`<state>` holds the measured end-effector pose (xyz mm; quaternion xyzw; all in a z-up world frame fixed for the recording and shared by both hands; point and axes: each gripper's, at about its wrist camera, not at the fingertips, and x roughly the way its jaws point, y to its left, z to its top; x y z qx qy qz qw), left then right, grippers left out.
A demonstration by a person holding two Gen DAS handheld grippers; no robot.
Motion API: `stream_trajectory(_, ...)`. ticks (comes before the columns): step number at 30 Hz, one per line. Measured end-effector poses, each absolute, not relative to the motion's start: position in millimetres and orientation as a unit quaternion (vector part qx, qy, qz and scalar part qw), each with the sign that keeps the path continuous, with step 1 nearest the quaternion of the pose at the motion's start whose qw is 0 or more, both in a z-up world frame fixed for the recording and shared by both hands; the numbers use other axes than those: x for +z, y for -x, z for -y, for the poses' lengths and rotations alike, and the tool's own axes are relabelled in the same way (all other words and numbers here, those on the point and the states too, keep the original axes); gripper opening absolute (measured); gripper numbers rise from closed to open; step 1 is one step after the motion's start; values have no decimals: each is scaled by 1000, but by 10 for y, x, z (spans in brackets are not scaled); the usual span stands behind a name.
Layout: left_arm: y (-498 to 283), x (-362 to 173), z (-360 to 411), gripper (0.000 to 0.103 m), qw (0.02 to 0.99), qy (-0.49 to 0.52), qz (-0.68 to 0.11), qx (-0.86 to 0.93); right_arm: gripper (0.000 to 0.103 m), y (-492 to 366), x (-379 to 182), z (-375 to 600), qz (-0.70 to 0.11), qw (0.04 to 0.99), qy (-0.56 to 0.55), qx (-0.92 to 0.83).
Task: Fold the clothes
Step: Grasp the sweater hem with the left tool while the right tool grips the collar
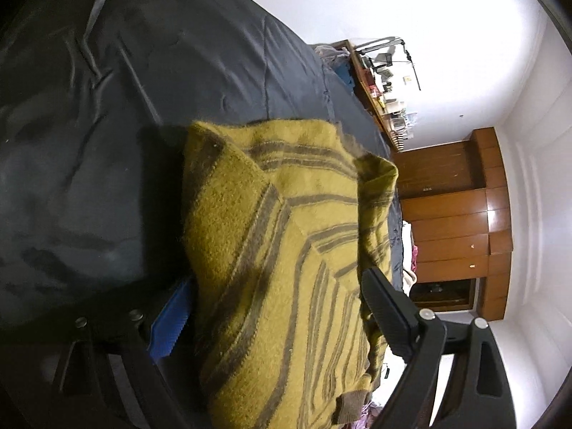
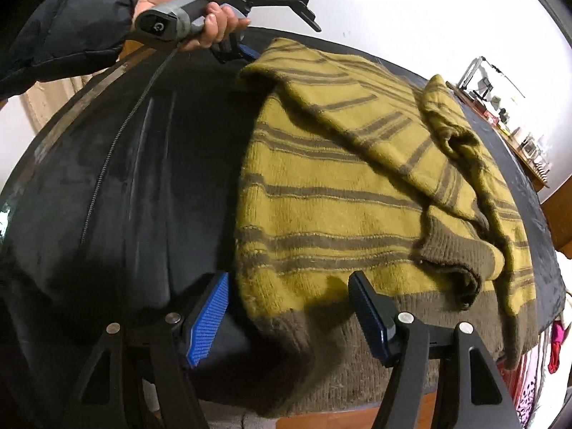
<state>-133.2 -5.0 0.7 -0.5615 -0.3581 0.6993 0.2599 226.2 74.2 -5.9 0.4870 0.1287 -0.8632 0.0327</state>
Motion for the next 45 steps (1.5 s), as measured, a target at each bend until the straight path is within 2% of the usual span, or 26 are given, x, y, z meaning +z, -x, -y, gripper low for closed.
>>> stream_trajectory(3, 1358, -38, 39, 87, 270, 563, 369, 688, 70, -2236, -72, -787, -106, 31, -487, -866)
stream_trajectory(4, 1370, -65, 38, 71, 270, 567, 374, 683, 69, -2222, -76, -805, -97, 32, -488, -867)
stream_trajectory(5, 1377, -108, 38, 46, 262, 576, 375, 678, 65, -2204, -79, -825, -89, 36, -489, -867)
stream_trajectory(6, 1383, -154, 39, 36, 253, 585, 375, 673, 54, -2191, -79, -839, -82, 40, -490, -867)
stream_trajectory(7, 1377, -164, 45, 32, 251, 586, 377, 672, 46, -2185, -70, -840, -82, 41, -490, -867)
stream_trajectory(8, 1371, -171, 51, 29, 249, 586, 380, 671, 30, -2178, -61, -837, -90, 36, -489, -867)
stream_trajectory(9, 1364, -177, 56, 26, 246, 586, 383, 670, 22, -2178, -54, -840, -96, 31, -488, -867)
stream_trajectory(10, 1360, -138, 42, 23, 247, 584, 379, 674, 20, -2183, -47, -852, -96, 28, -489, -866)
stream_trajectory(11, 1356, -94, 25, 22, 247, 581, 374, 679, 16, -2186, -39, -865, -96, 25, -490, -866)
stream_trajectory(14, 1365, 55, -65, 21, 246, 578, 352, 694, 14, -2194, 61, -908, -101, 14, -479, -872)
stream_trajectory(24, 1491, 677, -566, 21, 235, 567, 293, 733, 14, -2197, 598, -1397, -61, -48, -428, -901)
stream_trajectory(31, 1760, 935, -1240, 21, 209, 577, 235, 754, 14, -2196, 675, -1978, -14, -72, -420, -904)
stream_trajectory(37, 2015, 835, -1911, 21, 167, 603, 186, 758, 14, -2158, 550, -2505, 14, -72, -433, -898)
stream_trajectory(45, 2262, 415, -2637, 23, 142, 632, 135, 750, 14, -2161, 258, -3016, 28, -67, -473, -878)
